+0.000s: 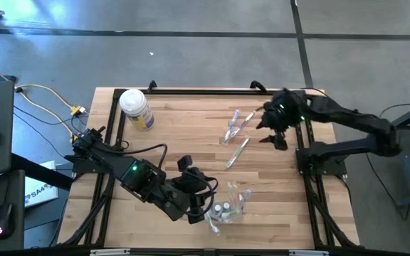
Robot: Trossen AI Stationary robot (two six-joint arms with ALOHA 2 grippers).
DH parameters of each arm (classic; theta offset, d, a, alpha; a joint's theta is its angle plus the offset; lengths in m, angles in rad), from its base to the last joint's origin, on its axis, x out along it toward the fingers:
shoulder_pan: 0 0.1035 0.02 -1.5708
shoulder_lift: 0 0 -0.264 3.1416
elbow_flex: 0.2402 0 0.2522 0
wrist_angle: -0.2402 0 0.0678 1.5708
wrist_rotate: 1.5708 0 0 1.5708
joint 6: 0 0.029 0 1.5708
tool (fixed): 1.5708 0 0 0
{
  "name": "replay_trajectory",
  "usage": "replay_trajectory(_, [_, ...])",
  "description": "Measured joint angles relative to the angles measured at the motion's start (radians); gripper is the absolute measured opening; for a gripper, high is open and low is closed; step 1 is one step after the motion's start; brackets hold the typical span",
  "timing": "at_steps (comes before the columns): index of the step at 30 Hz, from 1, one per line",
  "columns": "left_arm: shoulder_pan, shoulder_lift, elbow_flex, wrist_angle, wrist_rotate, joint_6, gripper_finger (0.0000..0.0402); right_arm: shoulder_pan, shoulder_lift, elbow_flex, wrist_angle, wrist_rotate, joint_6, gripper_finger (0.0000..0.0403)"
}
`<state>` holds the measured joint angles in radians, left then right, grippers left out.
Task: Pick & Place toothbrushing station
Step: Put the green toothbrush into the transparent bin
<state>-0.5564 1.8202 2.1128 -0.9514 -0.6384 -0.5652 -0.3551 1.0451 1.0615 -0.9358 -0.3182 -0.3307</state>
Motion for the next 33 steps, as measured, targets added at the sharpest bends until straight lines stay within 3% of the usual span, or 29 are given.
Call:
replay_trajectory(2, [0.0,0.0,0.0,0.001,0.0,-0.017,0.0184,-0.08,0.048,0.0,-0.002,-0.089,-0.078,0.0265])
replay_trajectory(7, [-0.001,0.0,0.0,-0.002,0.002,-0.046,0.0184,-0.231,0.159,0.0,-0.025,-0.186,-0.217,0.0265])
replay_trajectory(15, [-0.006,0.0,-0.001,-0.017,0.003,-0.045,0.0184,-0.381,0.326,0.0,-0.032,-0.268,-0.3,0.0265])
replay_trajectory(20, [-0.006,0.0,-0.001,-0.019,0.025,-0.044,0.0184,-0.375,0.422,0.0,-0.017,-0.264,-0.323,0.0265])
replay_trajectory(28, [-0.007,0.0,-0.001,-0.062,0.06,-0.043,0.0184,-0.287,0.515,0.0,0.041,-0.125,-0.359,0.0265])
replay_trajectory(33, [-0.007,0.0,-0.001,-0.077,0.06,-0.043,0.0184,-0.237,0.518,0.0,0.085,-0.157,-0.4,0.0265])
